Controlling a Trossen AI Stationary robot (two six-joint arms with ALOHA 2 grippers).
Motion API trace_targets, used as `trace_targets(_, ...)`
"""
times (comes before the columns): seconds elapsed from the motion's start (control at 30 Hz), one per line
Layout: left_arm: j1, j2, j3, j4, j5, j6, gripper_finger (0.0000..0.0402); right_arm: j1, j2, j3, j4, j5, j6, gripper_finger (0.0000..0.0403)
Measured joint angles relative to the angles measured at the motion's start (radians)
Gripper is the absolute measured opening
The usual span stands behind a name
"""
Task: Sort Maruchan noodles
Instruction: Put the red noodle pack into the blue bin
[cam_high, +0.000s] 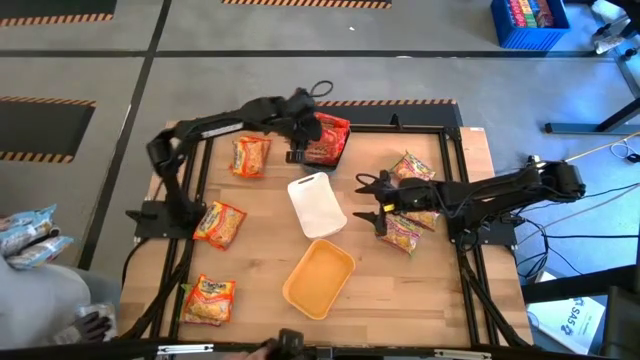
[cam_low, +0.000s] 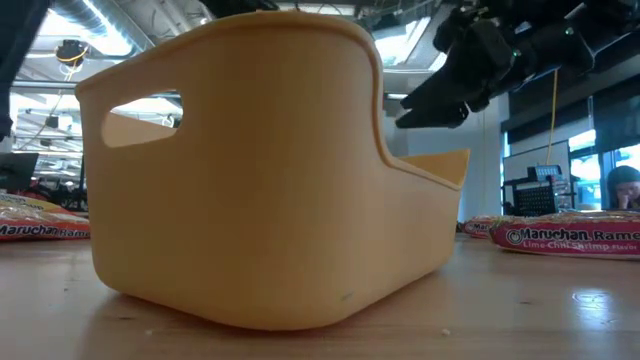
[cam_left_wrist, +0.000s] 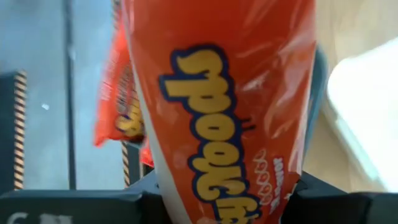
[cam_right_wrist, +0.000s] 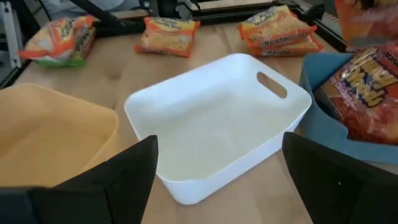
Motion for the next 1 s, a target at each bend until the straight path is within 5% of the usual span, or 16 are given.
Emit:
trace_targets(0.4, -0.003, 0.205, 0.087, -0.106, 0.011, 0.088, 0.0126, 0.0, 0.002, 0.0, -0.031, 0.001, -0.012, 0.0326)
trace_targets(0.8, -0.014, 0.294, 0.089, -0.109, 0.037, 0.037, 0.0128, 0.0, 0.002, 0.0, -0.03, 0.001, -0.012, 0.0326)
trace_targets(1.0, -0.035, 0.295, 0.088, -0.098, 0.02, 0.034, 0.0162, 0.0, 0.002, 0.0, -0.03, 0.001, -0.004, 0.0326)
